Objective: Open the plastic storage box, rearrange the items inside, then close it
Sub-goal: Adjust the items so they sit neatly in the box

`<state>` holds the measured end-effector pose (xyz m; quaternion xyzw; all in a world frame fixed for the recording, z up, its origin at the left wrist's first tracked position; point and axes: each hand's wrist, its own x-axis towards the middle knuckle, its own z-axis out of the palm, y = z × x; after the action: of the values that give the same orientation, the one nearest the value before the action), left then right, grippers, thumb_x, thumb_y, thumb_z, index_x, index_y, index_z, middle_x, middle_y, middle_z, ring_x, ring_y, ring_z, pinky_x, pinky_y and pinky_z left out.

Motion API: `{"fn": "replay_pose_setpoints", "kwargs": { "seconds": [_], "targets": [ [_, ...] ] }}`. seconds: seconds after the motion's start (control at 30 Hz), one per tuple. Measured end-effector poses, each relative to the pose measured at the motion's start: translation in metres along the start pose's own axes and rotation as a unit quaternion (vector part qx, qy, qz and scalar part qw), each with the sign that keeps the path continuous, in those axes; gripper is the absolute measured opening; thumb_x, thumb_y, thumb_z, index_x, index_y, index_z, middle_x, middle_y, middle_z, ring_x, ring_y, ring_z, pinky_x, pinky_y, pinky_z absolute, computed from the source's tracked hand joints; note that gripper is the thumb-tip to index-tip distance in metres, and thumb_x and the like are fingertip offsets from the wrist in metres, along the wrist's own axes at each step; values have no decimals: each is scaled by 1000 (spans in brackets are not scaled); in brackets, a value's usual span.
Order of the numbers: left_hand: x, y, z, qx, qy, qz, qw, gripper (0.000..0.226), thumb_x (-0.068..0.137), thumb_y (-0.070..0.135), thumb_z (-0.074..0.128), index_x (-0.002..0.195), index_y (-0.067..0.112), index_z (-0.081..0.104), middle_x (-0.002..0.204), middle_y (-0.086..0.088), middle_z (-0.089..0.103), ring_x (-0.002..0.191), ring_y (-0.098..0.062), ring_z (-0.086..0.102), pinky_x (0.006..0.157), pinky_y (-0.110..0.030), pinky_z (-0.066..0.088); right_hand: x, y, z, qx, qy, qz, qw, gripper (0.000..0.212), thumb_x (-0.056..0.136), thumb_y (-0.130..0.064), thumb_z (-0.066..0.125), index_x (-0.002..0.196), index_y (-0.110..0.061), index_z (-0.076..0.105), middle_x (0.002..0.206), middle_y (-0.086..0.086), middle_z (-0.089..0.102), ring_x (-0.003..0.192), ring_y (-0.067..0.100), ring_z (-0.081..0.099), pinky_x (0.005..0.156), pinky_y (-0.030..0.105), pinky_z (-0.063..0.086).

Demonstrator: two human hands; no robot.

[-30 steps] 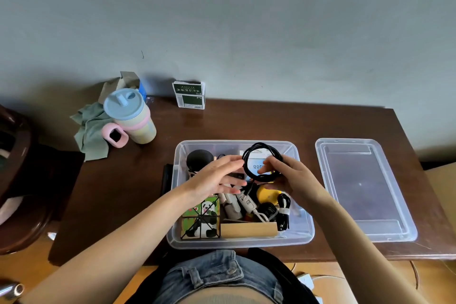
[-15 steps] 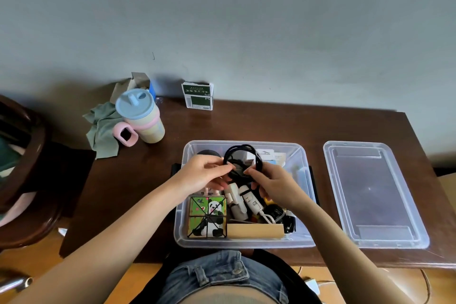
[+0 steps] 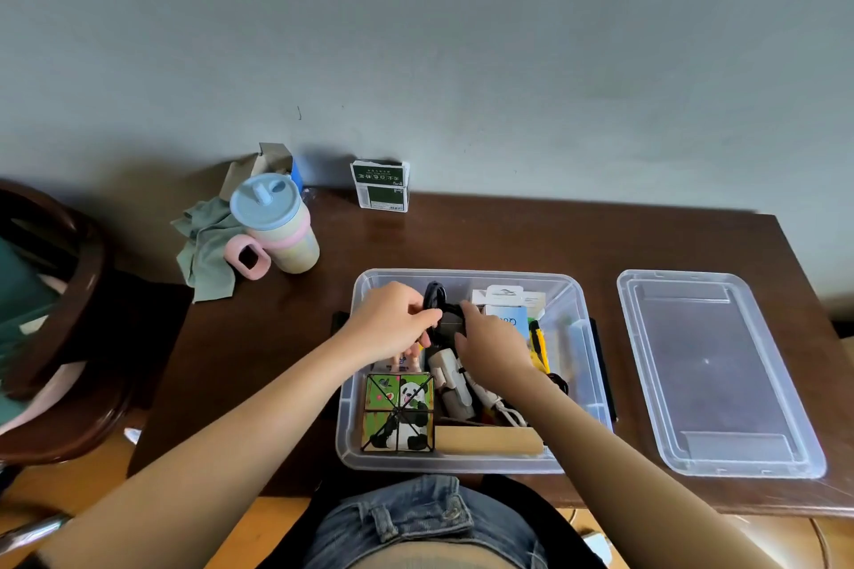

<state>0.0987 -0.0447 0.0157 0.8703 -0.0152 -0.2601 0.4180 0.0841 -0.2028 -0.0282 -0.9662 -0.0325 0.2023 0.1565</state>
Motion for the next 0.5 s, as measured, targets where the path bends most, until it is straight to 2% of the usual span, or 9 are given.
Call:
{"fn": "replay_pose_setpoints", "kwargs": {
  "seconds": [0.07, 0.13, 0.23, 0.3, 0.37, 0.43, 0.5],
  "targets": [
    [6, 4, 8, 39, 8, -15, 999, 33, 96, 25, 52, 75, 4, 65, 68, -10, 71, 54, -18, 68, 60, -35, 59, 3, -2, 1, -10, 1, 7, 1000, 37, 97, -18, 39, 134, -12, 37, 99, 11, 66, 86, 29, 62, 58, 31, 40],
    [12, 6, 18, 74, 18, -33, 997, 38, 97, 27, 51, 76, -1, 64, 70, -16, 71, 54, -20, 68, 59, -31, 56, 2, -1, -1, 3, 11, 8, 1000, 30, 96, -17, 38, 125, -12, 46, 98, 10, 66, 85, 28, 62, 59, 31, 43],
    [21, 6, 30, 54, 21, -76, 995, 36, 97, 27, 52, 80, -1, 65, 66, -11, 72, 47, -17, 65, 50, -24, 53, -6, 9, 1, 15, 33, 6, 999, 27, 96, -19, 35, 107, -11, 59, 93, 9, 67, 79, 26, 62, 62, 33, 50],
    [28, 6, 38, 66, 22, -81, 994, 37, 97, 28, 53, 78, -2, 65, 67, -12, 72, 54, -21, 67, 59, -29, 57, -15, 18, 8, 2, 13, 7, 1000, 29, 95, -20, 36, 102, -12, 63, 95, 8, 68, 79, 26, 62, 61, 30, 48],
    [33, 7, 44, 79, 26, -81, 993, 39, 96, 28, 53, 77, -3, 66, 72, -14, 72, 60, -24, 68, 66, -33, 58, -21, 24, 15, -21, -28, 3, 999, 29, 94, -21, 38, 108, -16, 64, 103, 7, 67, 87, 25, 63, 64, 28, 47],
    [38, 8, 50, 88, 25, -84, 992, 38, 95, 27, 53, 69, 1, 63, 67, -12, 71, 52, -20, 63, 61, -29, 56, -22, 28, 19, -29, -62, -7, 998, 32, 94, -24, 41, 122, -21, 57, 109, 6, 65, 95, 25, 62, 66, 28, 47],
    [41, 9, 56, 93, 16, -98, 991, 39, 94, 26, 53, 60, 7, 54, 58, -7, 64, 49, -19, 57, 58, -28, 52, -19, 29, 23, -43, -91, -24, 995, 36, 95, -30, 43, 129, -20, 51, 104, 8, 65, 93, 26, 62, 61, 28, 42]
  ]
}}
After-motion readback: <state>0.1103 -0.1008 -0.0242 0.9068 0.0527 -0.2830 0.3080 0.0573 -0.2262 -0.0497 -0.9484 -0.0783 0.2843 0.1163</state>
